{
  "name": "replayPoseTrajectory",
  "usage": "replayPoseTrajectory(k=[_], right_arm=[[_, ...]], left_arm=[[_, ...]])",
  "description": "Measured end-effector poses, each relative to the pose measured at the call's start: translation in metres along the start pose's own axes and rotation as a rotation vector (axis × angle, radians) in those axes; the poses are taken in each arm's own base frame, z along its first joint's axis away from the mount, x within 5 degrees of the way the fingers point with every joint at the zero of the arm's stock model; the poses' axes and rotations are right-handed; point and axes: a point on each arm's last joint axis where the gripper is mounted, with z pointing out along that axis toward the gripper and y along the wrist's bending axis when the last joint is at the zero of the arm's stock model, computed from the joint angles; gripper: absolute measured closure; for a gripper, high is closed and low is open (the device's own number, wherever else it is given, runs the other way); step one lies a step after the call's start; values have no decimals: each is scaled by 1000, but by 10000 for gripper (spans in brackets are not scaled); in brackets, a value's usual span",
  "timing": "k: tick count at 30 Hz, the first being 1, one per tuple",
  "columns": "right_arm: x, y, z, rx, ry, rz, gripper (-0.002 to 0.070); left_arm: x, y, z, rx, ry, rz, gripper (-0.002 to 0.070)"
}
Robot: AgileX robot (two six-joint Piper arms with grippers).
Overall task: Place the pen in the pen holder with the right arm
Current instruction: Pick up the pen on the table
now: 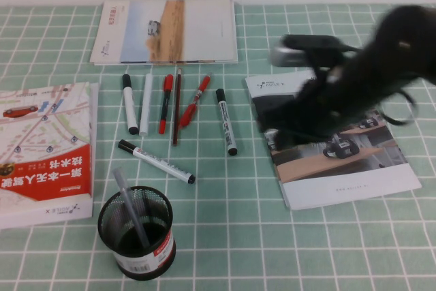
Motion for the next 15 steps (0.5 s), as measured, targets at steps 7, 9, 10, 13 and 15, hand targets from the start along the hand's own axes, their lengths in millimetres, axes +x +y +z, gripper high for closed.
replayPoseTrajectory(k=[7,9,10,13,15], right_arm=[[-60,30,58,38,99,-82,661],[-76,33,69,65,98,-88,620],[-83,33,75,76,101,-85,593],[-97,31,95,97,117,-82,506],[-104,31,105,105,113,-88,463]], left_arm=[[0,0,0,0,0,0,679],[0,0,0,0,0,0,679],[0,0,0,0,0,0,679],[0,0,0,0,0,0,679],[0,0,0,0,0,0,679]])
